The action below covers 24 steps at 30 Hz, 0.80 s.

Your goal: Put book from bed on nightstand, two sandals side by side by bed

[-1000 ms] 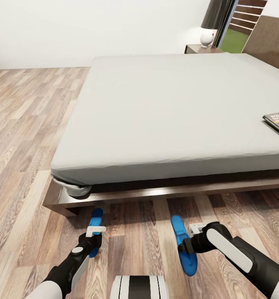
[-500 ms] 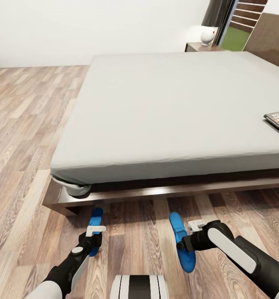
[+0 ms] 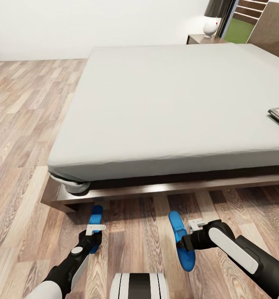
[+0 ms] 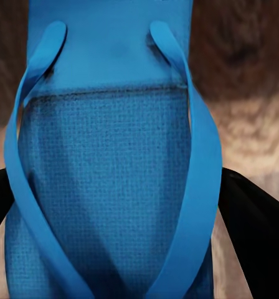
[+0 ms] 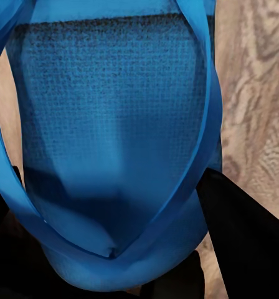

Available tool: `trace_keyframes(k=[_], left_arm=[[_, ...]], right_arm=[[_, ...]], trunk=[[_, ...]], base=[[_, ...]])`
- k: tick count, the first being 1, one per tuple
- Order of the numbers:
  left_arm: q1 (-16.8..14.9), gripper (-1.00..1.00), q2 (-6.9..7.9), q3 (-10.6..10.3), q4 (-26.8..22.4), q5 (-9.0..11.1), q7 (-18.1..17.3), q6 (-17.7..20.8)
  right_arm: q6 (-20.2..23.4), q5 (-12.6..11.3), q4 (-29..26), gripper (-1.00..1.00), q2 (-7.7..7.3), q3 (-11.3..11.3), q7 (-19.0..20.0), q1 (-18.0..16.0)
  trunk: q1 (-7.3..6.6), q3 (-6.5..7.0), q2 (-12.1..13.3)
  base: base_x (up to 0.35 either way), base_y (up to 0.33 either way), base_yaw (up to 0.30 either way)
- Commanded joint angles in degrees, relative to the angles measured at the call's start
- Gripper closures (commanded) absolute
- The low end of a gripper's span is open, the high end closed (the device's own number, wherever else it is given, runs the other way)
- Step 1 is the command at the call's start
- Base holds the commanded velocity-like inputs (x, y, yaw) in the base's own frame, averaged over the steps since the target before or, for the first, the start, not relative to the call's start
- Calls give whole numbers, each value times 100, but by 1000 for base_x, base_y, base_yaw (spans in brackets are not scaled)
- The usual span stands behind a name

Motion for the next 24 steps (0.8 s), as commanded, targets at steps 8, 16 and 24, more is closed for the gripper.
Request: trace_keyframes(k=[8,16,24], left_arm=[[-3,100,6,-41,4,29,40,-61],[-3,100,42,-43,1,17,40,-88],[-3,100,66,-43,3,16,40,-95]], right_arm=[[-3,-61,-11,100,-7,19,-74,-7],[-3,-61,-11,100,-8,23,-76,1],[-3,-59,-12,100,-7,23,-76,2]], trunk=[[2,-26,-3],[12,-114,-8],[20,-181,-12]], base=[[0,0,0],[0,0,0],[0,0,0]])
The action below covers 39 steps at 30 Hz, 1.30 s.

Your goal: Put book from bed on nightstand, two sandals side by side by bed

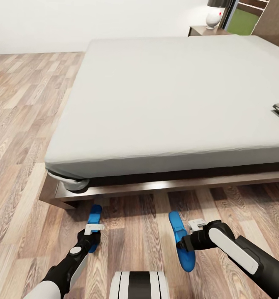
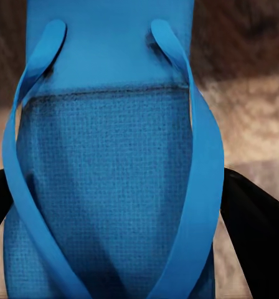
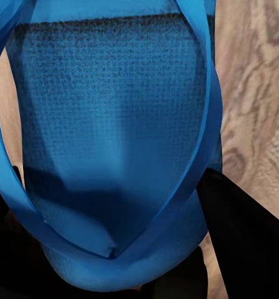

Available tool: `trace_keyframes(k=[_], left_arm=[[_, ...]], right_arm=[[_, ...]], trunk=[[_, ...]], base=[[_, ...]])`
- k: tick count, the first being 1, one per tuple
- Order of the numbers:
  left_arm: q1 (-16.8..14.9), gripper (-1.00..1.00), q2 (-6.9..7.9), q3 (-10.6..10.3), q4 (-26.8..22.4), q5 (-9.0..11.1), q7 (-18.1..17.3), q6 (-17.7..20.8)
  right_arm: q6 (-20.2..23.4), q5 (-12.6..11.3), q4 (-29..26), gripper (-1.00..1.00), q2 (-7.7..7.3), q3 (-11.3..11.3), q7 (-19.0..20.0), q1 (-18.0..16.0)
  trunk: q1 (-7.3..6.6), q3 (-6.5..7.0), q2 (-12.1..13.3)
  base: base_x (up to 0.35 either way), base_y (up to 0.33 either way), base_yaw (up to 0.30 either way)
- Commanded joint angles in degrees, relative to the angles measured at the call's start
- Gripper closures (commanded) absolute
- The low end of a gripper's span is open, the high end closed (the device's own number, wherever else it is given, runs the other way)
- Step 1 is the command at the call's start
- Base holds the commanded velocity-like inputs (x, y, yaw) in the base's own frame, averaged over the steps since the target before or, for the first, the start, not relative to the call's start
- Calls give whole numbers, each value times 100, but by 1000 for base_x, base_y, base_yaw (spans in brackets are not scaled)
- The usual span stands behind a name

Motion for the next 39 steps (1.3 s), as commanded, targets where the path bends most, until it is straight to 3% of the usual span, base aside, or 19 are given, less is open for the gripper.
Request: trace_keyframes(k=[1,28,31,39], left_arm=[[-3,100,7,-48,3,36,40,-20],[-3,100,9,-49,-142,27,32,-6],[-3,100,7,-49,-149,27,31,-2],[-3,100,1,-49,-154,27,31,1]], right_arm=[[-4,-61,-7,100,-4,14,-70,-7],[-1,-53,-7,100,3,14,-67,-15],[1,-53,-7,100,4,11,-67,-15],[4,-53,-7,100,5,11,-68,-16]], trunk=[[1,-26,-3],[1,-26,-3],[9,-93,-7],[9,-93,-7]], base=[[0,0,0],[0,0,0],[0,0,0],[0,0,0]])
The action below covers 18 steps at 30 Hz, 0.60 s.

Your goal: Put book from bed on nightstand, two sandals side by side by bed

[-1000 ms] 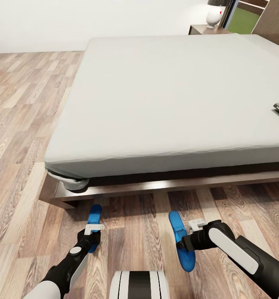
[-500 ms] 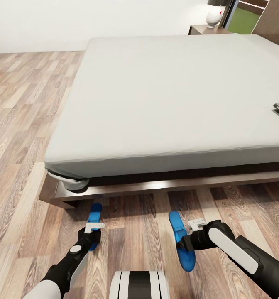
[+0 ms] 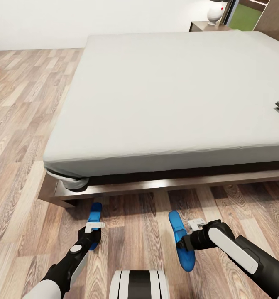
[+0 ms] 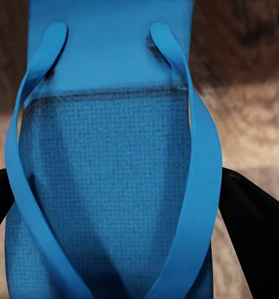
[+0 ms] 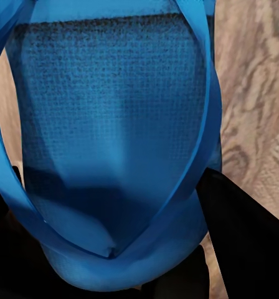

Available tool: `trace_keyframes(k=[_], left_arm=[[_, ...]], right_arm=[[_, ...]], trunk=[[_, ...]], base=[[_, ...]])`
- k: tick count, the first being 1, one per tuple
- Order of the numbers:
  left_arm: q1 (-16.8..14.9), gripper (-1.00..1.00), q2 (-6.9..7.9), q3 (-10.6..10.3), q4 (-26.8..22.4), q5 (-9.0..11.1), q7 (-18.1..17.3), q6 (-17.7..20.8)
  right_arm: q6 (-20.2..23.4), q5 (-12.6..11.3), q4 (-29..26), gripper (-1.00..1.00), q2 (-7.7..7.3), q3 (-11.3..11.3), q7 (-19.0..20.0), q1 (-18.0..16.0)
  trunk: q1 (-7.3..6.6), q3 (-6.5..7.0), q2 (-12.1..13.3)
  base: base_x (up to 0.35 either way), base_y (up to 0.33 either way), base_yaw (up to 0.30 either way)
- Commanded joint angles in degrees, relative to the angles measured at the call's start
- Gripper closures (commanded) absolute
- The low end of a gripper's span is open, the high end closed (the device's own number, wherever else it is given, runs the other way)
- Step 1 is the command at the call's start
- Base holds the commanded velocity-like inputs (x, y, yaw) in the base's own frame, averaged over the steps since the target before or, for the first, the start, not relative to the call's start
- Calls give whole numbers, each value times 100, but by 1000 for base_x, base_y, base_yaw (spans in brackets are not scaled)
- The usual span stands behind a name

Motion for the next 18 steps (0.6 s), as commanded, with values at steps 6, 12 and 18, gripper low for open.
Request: trace_keyframes(k=[6,12,18], left_arm=[[-3,100,7,-47,3,35,39,-22],[-3,100,7,-47,3,35,39,-26],[-3,100,3,-49,-4,36,39,-27]], right_arm=[[-2,-55,-6,100,-4,17,-72,-7],[-2,-54,-6,100,-9,17,-72,-7],[-2,-53,-6,100,-2,17,-71,-7]], trunk=[[9,-92,-7],[9,-92,-7],[9,-92,-7]], base=[[0,0,0],[0,0,0],[0,0,0]])
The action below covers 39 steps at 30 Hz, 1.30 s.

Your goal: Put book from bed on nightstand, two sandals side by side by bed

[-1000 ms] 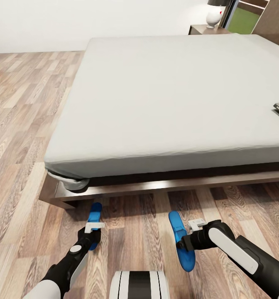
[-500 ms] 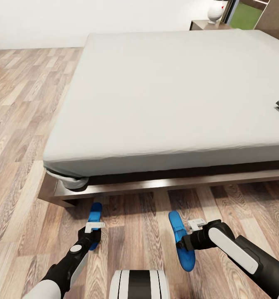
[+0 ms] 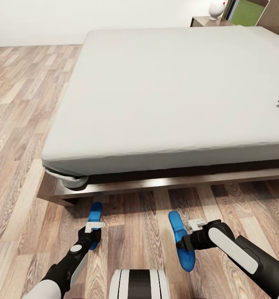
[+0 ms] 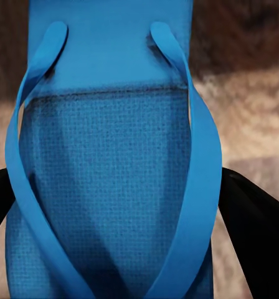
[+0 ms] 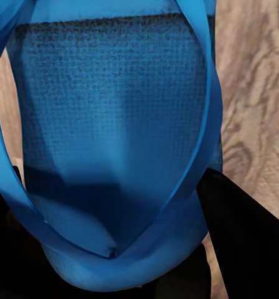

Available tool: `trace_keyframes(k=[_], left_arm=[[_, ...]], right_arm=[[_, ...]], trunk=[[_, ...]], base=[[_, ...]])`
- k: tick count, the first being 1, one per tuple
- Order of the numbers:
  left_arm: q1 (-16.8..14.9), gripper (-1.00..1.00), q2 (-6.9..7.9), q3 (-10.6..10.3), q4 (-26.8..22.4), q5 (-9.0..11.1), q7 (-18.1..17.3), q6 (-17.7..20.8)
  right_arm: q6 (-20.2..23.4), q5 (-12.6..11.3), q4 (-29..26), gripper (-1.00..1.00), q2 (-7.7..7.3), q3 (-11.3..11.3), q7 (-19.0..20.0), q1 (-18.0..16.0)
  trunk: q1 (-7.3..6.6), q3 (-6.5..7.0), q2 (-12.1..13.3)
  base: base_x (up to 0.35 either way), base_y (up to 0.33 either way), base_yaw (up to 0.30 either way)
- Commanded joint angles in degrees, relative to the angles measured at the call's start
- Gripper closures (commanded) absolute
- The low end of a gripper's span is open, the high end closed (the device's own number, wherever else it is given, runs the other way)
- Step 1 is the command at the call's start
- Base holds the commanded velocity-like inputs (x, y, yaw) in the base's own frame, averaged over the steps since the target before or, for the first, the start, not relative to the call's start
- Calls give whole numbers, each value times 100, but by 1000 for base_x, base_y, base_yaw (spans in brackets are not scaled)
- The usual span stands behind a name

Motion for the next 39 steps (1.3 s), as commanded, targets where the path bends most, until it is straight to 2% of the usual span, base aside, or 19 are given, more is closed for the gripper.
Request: trace_keyframes(k=[1,13,17,31,35,39], left_arm=[[-3,100,7,-47,-8,39,39,-16],[-3,100,-2,-53,-121,42,47,-11],[-3,100,2,-53,-209,37,47,-11],[-3,100,-5,-53,-236,38,48,-18],[-3,100,-6,-53,-236,39,48,-19],[-3,100,-6,-53,-236,41,48,-20]], right_arm=[[-2,-60,-6,100,-4,14,-70,-7],[-2,-59,-6,100,1,14,-71,-15],[-2,-59,-6,100,2,19,-71,-15],[-2,-59,-5,100,2,23,-71,-12],[-2,-59,0,100,-3,28,-71,-9],[-2,-59,2,100,-5,30,-71,-7]], trunk=[[-1,-3,-1],[-1,-3,-1],[9,-92,-7],[9,-92,-7],[20,-181,-12],[20,-181,-12]], base=[[0,0,0],[0,0,0],[0,0,0],[0,0,0],[0,0,0],[0,0,0]])
